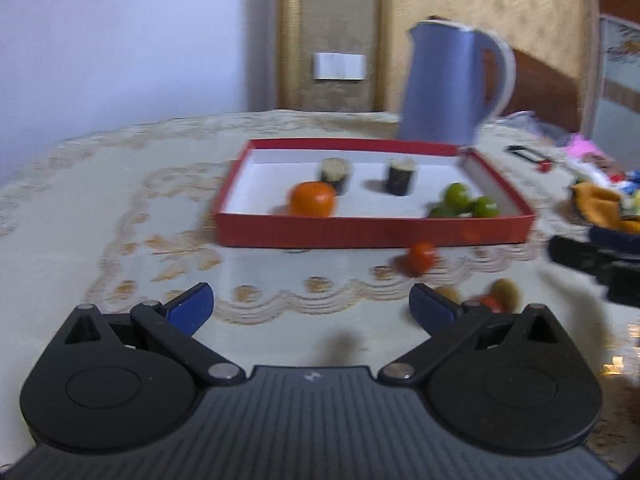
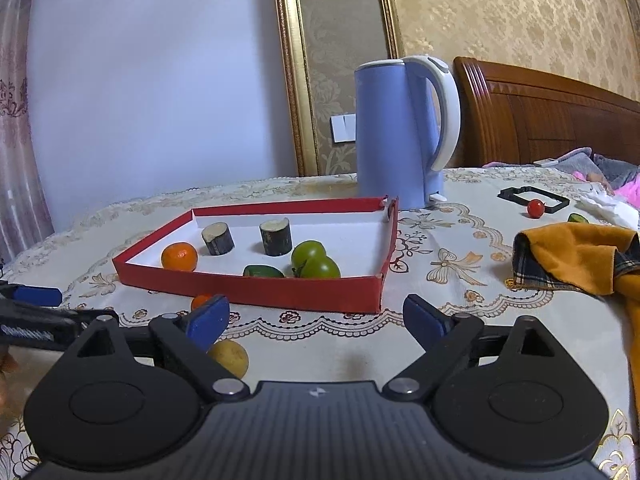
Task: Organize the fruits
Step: 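Move the left tool toward the small brown round fruit on the table, then grasp the brown fruit with the left tool while the right tool approaches a yellowish fruit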
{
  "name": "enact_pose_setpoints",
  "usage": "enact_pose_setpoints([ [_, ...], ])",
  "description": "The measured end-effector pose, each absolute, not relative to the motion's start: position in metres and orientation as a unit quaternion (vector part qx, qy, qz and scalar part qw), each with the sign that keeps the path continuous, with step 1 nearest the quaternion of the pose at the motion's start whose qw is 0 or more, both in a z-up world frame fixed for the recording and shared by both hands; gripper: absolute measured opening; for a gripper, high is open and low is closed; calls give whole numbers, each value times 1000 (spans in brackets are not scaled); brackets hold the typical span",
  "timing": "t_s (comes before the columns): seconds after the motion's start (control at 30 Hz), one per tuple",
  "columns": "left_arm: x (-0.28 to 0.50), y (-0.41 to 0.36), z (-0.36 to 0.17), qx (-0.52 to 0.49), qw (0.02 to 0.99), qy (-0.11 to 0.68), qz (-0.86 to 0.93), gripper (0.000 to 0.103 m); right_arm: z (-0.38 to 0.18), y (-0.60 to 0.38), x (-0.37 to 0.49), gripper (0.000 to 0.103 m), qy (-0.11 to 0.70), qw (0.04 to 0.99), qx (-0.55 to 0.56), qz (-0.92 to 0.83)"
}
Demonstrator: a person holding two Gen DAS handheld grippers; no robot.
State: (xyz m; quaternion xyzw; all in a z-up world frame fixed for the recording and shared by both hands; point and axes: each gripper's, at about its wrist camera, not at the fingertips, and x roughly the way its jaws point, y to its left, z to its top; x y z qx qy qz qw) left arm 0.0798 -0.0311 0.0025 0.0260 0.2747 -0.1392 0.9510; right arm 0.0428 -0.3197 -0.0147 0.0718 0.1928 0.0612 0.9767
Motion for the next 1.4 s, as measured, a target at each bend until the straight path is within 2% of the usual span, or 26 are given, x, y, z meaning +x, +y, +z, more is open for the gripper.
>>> enact_pose_setpoints([
  [0.07,81,-41,3,33,946,278,-161,103,-15,-320,42,94,193,977,71,60],
  [0.2,84,-67,1,49,937,300,-174,84,-15,-320,42,94,194,977,70,59],
  [0.27,86,-74,-1,40,934,309,-178,81,-15,-320,43,94,194,977,71,59],
  [0.33,84,-78,-3,31,931,313,-187,69,-15,-321,43,94,196,976,75,59],
  [0.47,83,-80,-5,11,923,324,-206,52,-17,-326,45,94,200,974,88,61],
  [0.53,84,-79,-4,-5,918,329,-219,36,-17,-327,45,94,201,973,93,59],
  [0.57,86,-79,-4,-15,915,333,-226,33,-17,-328,45,94,201,973,95,59],
  [0.63,89,-77,-5,-36,911,340,-233,31,-17,-328,46,94,204,973,95,60],
  [0.9,103,-62,-10,-136,877,382,-257,31,-14,-322,43,94,201,974,56,88],
  [1.0,104,-62,-10,-147,874,385,-258,31,-10,-320,40,94,189,976,-4,112],
  [1.1,104,-61,-10,-152,873,386,-255,21,-7,-317,43,94,192,967,-79,149],
  [1.2,104,-56,-11,-163,869,391,-258,22,-8,-316,52,93,207,948,-124,205],
  [1.27,105,-53,-12,-163,871,388,-254,22,-10,-314,62,79,228,939,-133,220],
  [1.3,105,-52,-12,-162,872,387,-254,22,-12,-313,69,64,243,934,-131,227],
  [1.4,104,-51,-11,-161,871,388,-256,22,-12,-314,77,56,260,925,-97,261],
])
